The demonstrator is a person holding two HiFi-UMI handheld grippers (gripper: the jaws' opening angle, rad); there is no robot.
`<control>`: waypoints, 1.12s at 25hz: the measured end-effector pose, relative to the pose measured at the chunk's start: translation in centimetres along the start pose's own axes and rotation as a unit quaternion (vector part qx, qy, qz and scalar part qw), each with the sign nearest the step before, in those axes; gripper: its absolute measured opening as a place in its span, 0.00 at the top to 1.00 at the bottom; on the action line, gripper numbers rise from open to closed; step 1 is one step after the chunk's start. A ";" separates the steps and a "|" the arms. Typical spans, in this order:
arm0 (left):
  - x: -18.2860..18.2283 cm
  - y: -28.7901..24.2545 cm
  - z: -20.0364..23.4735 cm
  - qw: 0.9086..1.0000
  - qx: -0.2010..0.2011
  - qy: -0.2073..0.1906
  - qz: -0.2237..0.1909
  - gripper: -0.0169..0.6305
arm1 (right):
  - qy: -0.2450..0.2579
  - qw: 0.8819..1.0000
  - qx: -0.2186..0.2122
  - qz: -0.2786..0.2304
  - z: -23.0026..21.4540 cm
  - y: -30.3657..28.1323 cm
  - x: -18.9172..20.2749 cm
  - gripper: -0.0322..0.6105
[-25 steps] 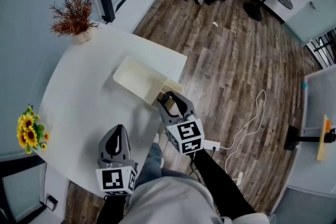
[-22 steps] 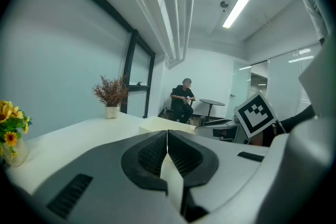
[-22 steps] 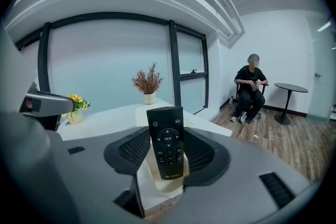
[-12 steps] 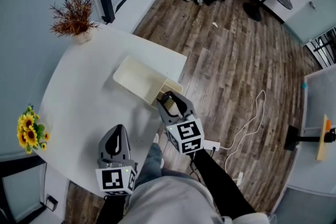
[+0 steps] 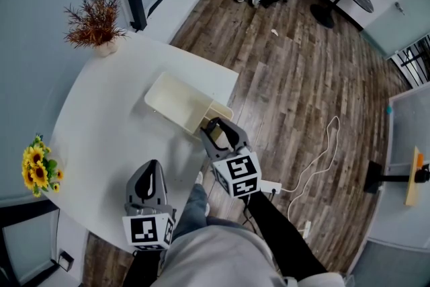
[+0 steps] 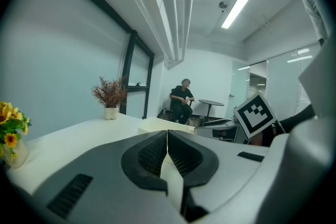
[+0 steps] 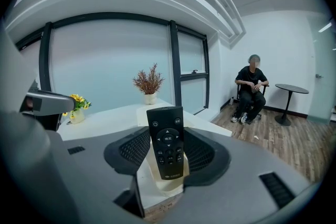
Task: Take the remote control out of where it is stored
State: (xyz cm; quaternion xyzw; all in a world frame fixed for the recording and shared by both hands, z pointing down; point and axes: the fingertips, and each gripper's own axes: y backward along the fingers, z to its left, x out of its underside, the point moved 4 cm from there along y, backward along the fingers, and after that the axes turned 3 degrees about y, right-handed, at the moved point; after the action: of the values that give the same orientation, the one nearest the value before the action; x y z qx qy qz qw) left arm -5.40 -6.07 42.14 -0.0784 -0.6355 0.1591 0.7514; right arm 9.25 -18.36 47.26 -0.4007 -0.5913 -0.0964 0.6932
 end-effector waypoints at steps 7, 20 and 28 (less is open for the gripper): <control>0.1 0.2 0.0 1.000 -0.001 0.000 0.000 0.96 | -0.001 1.000 0.002 -0.002 -0.1 0.2 -0.1 0.64; -0.2 0.3 -0.4 1.000 0.005 -0.001 -0.006 0.96 | -0.003 1.000 0.004 -0.005 -0.2 0.6 -0.3 0.64; -0.2 0.3 -0.3 1.000 0.005 -0.002 -0.005 0.96 | -0.003 1.000 0.005 -0.007 -0.1 0.7 -0.4 0.64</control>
State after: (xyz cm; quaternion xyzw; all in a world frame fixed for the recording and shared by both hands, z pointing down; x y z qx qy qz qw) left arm -5.17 -5.81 41.81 -0.0717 -0.6363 0.1586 0.7515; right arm 9.67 -18.08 46.58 -0.3937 -0.5968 -0.0968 0.6924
